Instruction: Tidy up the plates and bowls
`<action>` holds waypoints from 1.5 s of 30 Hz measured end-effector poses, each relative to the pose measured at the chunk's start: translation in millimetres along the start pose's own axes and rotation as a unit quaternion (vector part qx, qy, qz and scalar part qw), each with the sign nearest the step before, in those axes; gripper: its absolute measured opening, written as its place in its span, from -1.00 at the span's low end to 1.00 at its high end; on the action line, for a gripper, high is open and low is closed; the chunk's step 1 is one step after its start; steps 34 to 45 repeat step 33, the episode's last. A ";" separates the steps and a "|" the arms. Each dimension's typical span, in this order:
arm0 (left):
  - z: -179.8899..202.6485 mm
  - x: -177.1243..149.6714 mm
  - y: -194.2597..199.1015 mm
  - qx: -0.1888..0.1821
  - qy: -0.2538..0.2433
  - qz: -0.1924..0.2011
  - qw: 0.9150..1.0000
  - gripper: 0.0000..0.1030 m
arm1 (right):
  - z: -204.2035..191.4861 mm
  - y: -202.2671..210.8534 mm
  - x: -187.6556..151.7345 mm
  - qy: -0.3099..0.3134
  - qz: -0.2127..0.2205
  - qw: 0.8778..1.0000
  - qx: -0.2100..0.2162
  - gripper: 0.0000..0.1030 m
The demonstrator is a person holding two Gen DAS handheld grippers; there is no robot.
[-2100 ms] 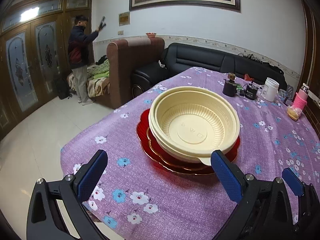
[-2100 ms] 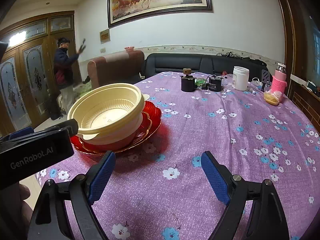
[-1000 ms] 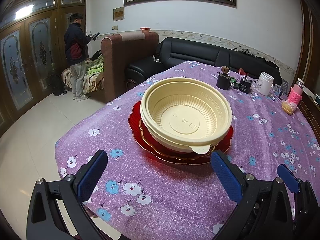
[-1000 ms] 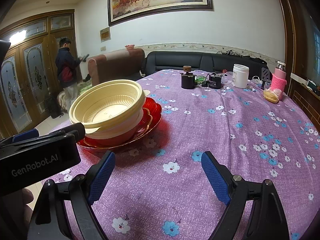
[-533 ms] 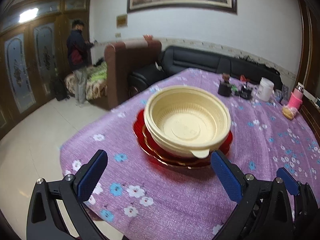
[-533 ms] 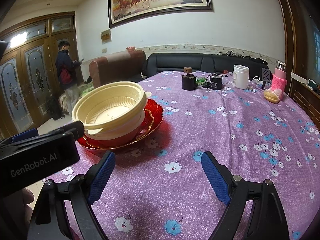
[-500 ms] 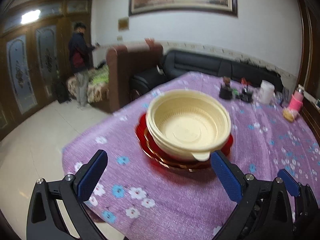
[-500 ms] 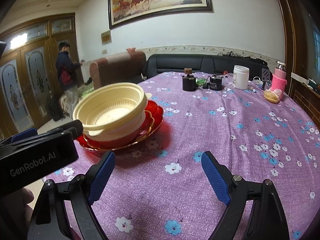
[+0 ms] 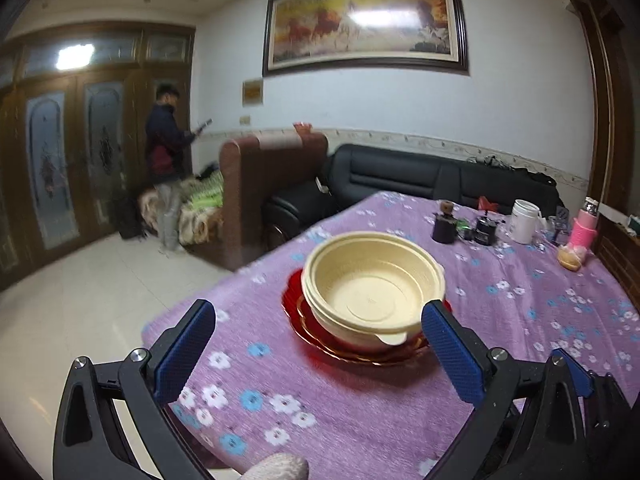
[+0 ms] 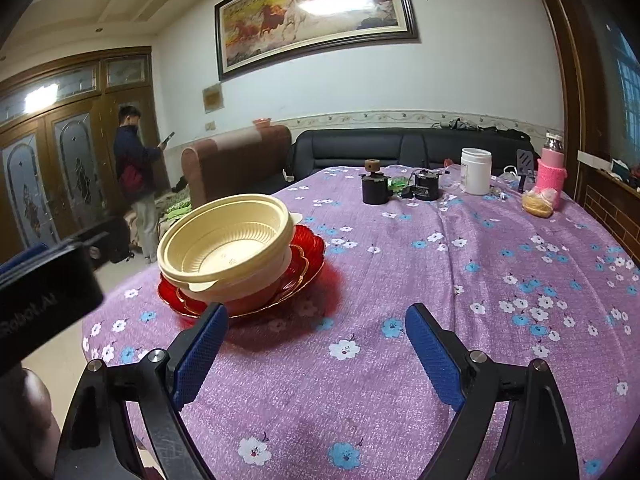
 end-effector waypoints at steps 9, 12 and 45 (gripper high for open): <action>-5.7 -11.9 -19.6 -0.015 0.008 -0.073 0.997 1.00 | -1.2 -0.1 -3.3 0.004 -0.012 1.000 0.004 0.81; -5.4 -14.4 -22.2 -0.014 0.005 -0.082 0.996 1.00 | -8.7 -1.2 -5.0 0.016 -0.018 1.000 0.011 0.81; -11.4 -1.5 -47.9 0.014 -0.004 -0.109 0.994 1.00 | -21.7 -22.4 -2.4 0.038 -0.062 0.996 0.042 0.81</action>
Point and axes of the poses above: each gripper's, at about its wrist camera, not at the fingertips, and y roughly against the way its jaws point, z to its right, x to its top, the point moved 7 cm from there along -y, roughly the way its jaws point, and after that the axes turned 15 degrees about x, right-handed, at the moved point
